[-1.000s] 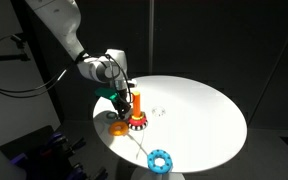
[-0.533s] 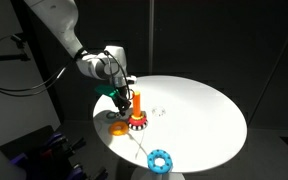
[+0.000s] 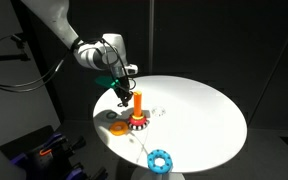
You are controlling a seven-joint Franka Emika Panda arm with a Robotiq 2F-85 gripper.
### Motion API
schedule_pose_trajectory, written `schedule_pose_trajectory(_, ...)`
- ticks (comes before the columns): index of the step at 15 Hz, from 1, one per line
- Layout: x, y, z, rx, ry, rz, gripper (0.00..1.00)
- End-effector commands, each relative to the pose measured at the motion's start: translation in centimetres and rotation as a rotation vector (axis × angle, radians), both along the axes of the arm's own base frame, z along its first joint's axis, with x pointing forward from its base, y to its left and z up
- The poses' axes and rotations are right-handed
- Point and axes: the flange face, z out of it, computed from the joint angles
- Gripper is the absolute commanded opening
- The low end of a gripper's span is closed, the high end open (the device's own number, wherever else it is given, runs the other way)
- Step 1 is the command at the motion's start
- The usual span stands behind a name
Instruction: Put the black and white ring on the stack
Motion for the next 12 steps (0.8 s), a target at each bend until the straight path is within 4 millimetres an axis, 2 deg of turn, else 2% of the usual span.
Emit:
schedule_pose_trajectory(1,-0.7,-0.9,3.2,-0.001,-0.033,-0.041,0.07)
schedule_pose_trajectory(12,-1.5,-4.6,10.6,0.004,-0.109,-0.126,0.06)
